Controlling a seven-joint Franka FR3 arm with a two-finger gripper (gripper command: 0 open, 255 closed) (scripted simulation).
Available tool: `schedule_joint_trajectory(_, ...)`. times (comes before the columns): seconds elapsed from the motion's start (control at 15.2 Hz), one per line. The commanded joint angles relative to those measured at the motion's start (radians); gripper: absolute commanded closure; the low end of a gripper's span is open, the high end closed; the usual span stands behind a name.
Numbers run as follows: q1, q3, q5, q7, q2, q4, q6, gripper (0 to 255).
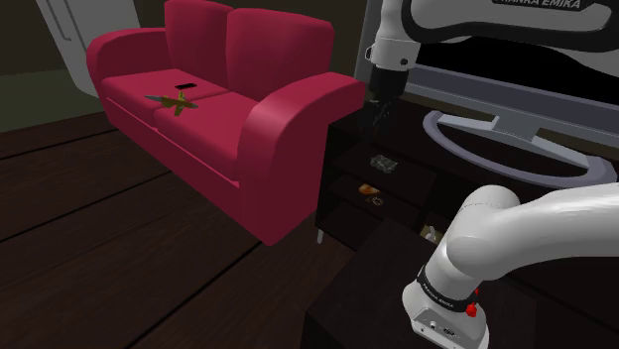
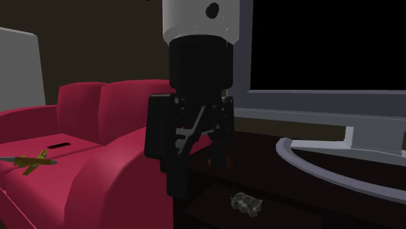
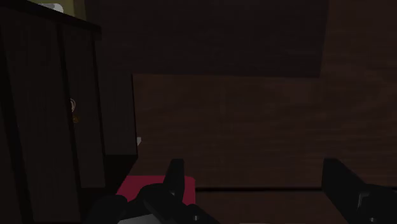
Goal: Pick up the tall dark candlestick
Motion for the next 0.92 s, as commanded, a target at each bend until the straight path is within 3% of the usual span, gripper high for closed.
schedule_joint_trajectory(0.0,0.000,0.000,0.000,0.000,0.000,0.000,0.000,0)
schedule_joint_trajectory(0.46,-0.047,-0.141,-0.085,-0.146,0.029,0.000,0.186,0)
schedule_joint_trajectory(0.86,-0.064,-0.269,-0.115,-0.272,0.091,0.037,0.346,0)
